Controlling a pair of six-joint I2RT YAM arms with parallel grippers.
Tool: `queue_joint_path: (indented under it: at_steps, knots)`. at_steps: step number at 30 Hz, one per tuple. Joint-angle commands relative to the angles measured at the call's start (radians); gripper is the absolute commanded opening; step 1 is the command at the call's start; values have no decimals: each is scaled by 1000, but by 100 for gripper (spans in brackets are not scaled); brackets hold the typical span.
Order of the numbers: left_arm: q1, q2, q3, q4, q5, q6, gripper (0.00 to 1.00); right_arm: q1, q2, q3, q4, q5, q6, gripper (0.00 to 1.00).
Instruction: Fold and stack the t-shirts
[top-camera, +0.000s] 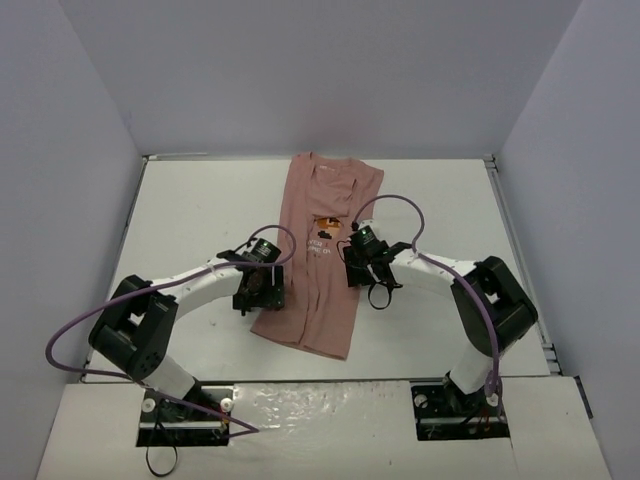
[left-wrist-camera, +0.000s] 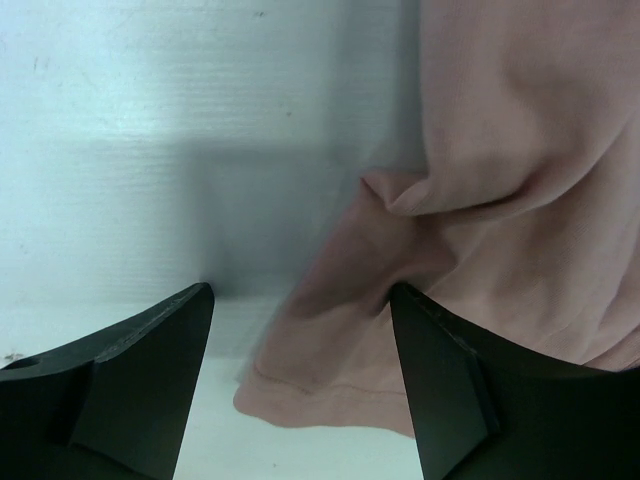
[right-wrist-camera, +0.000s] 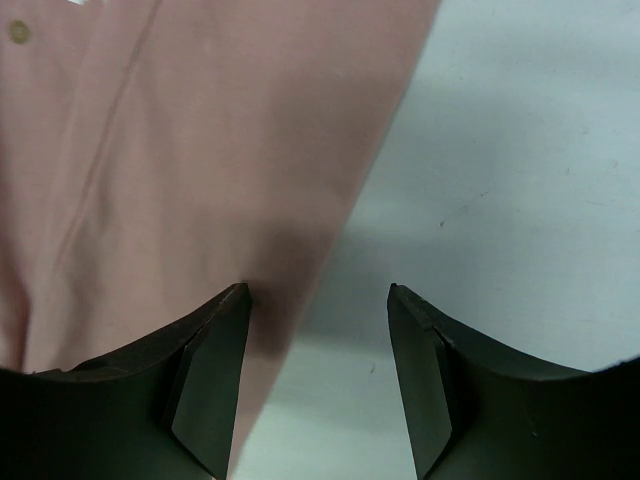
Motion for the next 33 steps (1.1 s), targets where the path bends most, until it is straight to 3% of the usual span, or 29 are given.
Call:
queue_joint_path:
  at_steps: [1, 11, 16, 23, 33]
  knots:
    - [-5, 59, -14, 55, 43, -40, 68, -45, 75, 44, 38, 73, -44, 54]
    - [-45, 14, -120, 69, 88, -140, 68, -188, 161, 224, 54, 50, -122, 54]
    - [-68, -106, -114, 52, 118, -171, 68, -187, 72, 263, -1, -3, -102, 54]
    - [-71, -187, -12, 22, 148, -178, 69, -188, -197, 109, -80, -21, -10, 55]
    - [-118, -134, -76, 56, 201, -225, 67, -161, -400, -202, -153, -115, 212, 51]
